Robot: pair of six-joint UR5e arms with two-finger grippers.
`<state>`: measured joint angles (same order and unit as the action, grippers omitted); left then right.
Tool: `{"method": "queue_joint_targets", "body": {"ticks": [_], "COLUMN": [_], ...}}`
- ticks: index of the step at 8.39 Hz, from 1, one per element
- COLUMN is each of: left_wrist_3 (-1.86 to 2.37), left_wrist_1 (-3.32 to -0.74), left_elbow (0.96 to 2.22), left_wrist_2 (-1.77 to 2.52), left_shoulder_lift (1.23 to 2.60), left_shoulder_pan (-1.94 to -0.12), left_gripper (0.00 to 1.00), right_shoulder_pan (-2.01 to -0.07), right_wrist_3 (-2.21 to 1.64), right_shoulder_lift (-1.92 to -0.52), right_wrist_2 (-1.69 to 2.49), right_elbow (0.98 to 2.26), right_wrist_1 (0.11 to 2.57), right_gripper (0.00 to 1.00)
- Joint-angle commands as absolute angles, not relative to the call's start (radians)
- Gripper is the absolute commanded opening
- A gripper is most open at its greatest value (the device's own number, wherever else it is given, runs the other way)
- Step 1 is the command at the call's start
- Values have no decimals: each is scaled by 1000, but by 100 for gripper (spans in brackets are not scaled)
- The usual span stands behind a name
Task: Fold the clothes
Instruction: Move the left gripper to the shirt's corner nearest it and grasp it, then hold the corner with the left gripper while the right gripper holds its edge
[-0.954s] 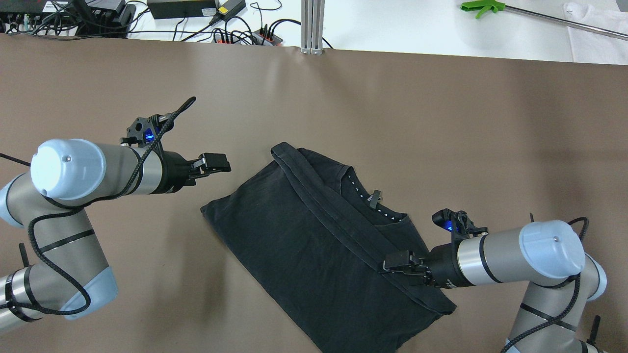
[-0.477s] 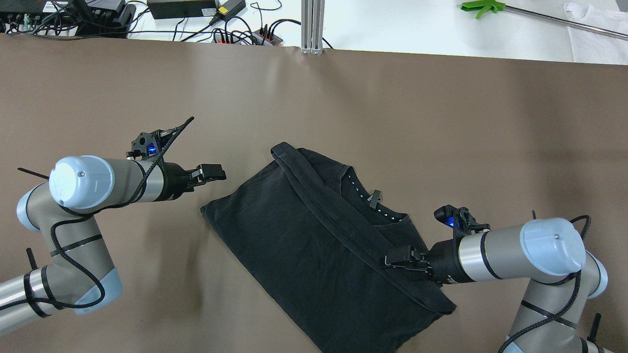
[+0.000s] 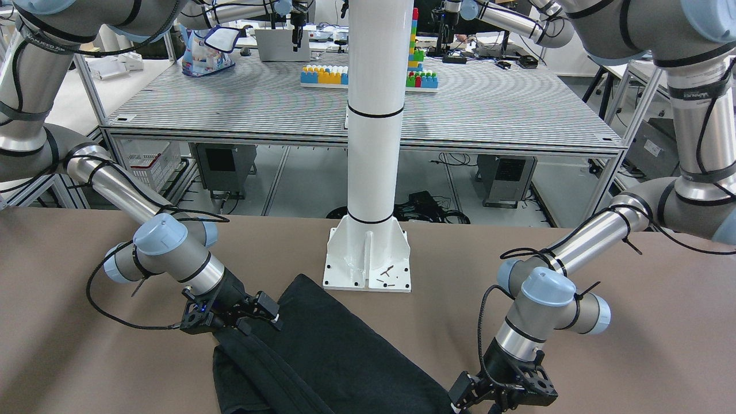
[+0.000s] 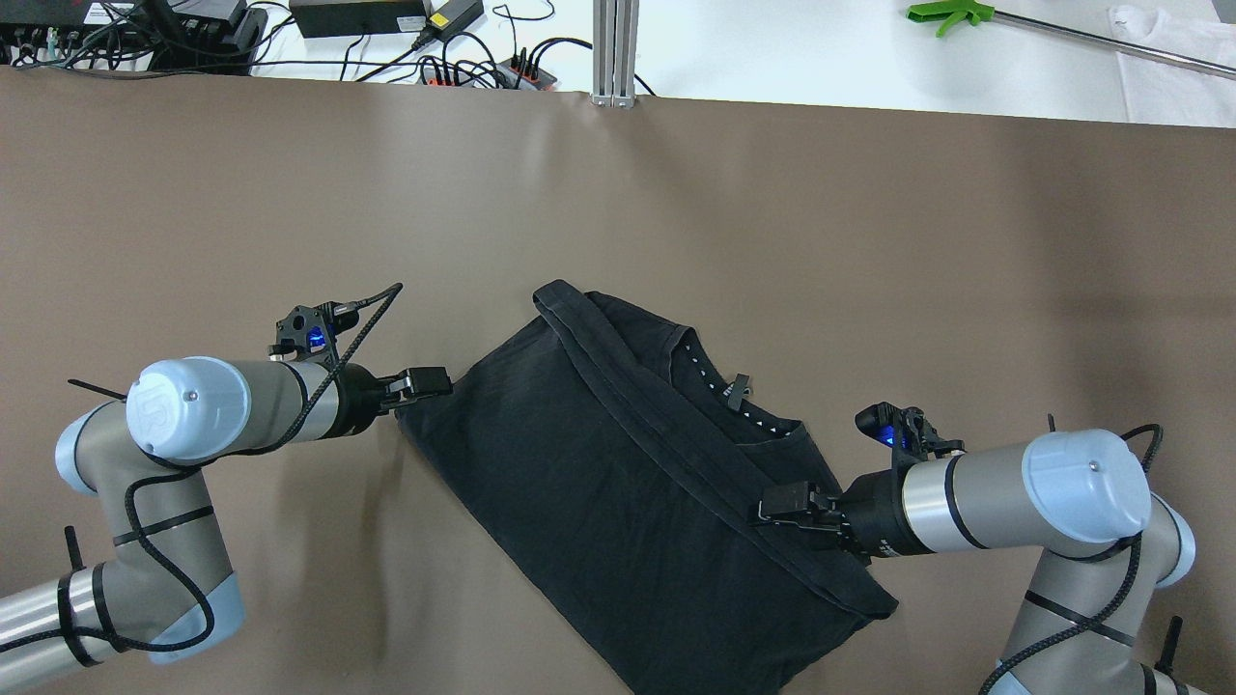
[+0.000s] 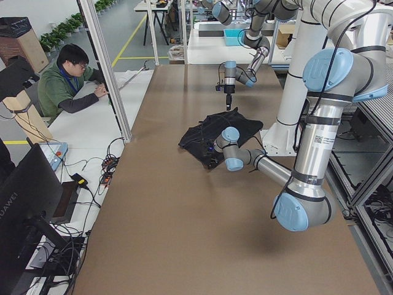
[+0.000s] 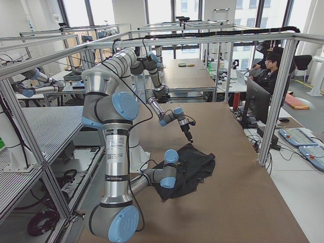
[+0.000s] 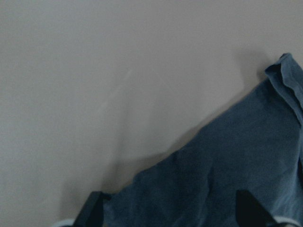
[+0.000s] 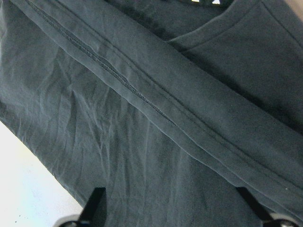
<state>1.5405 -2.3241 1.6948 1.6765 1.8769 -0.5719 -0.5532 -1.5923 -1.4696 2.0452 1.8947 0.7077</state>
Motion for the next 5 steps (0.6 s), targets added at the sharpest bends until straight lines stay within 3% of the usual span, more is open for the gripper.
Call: {"method": "queue_joint_targets", "body": {"ticks": [1,5], "left_wrist_3": [1540,1545], "left_wrist_1": [-2329,-2329], "left_elbow": [1695,1695], "left_wrist_2": [1657,1657], "left_shoulder_lift": [1824,1821], "left_shoulder_pan": [-554,-545], "left_gripper": [100,100], "right_shoulder_pan": [-552,-552], "right_wrist_3": [-1592,-1592], "right_shoulder_lift": [-1470,-1470], "right_wrist_2": [2042,2040], "right_elbow": [1894,1893], "right_wrist_1": [707,707], "right_gripper": [94,94]}}
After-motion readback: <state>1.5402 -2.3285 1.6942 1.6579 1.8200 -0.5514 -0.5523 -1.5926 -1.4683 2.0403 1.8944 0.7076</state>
